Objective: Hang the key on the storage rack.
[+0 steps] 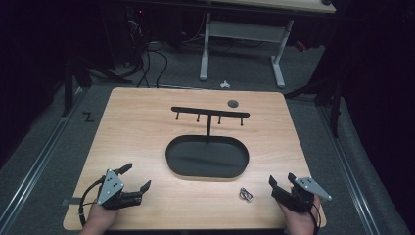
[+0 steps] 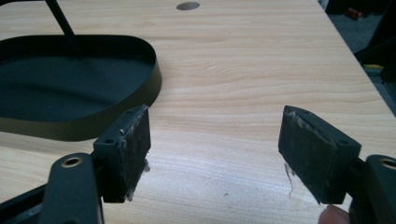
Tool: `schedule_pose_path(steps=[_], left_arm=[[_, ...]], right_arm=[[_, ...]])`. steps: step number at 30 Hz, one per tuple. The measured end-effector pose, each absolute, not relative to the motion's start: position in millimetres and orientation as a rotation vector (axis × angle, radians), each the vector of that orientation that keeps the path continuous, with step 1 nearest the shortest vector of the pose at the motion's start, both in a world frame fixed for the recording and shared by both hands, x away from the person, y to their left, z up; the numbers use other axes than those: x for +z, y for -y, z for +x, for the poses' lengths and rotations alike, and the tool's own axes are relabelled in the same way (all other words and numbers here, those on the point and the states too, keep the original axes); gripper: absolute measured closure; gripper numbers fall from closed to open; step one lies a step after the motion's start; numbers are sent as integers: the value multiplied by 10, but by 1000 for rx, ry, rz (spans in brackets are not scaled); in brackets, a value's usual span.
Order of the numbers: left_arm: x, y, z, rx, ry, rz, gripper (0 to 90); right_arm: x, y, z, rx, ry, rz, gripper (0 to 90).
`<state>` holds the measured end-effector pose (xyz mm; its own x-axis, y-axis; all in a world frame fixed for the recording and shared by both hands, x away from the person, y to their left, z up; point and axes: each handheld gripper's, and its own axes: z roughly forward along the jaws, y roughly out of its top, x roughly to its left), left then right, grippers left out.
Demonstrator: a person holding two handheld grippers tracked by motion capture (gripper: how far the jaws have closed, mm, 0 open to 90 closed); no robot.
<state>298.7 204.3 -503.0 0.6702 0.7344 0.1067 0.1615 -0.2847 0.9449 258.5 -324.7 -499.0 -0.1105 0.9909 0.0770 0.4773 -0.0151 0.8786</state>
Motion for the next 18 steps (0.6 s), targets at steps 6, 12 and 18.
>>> schedule_pose_path(steps=[6,12,18], left_arm=[[-5035,-1995,3040,655,-714,1808,151],[-5034,-1993,3004,656,-698,1815,152],[-5020,-2117,2966,654,-731,1780,151]], right_arm=[[-4965,3272,2547,1051,-1643,1546,218],[-4998,3315,2555,1056,-1637,1614,193],[-4995,3213,2630,1028,-1674,1586,193]])
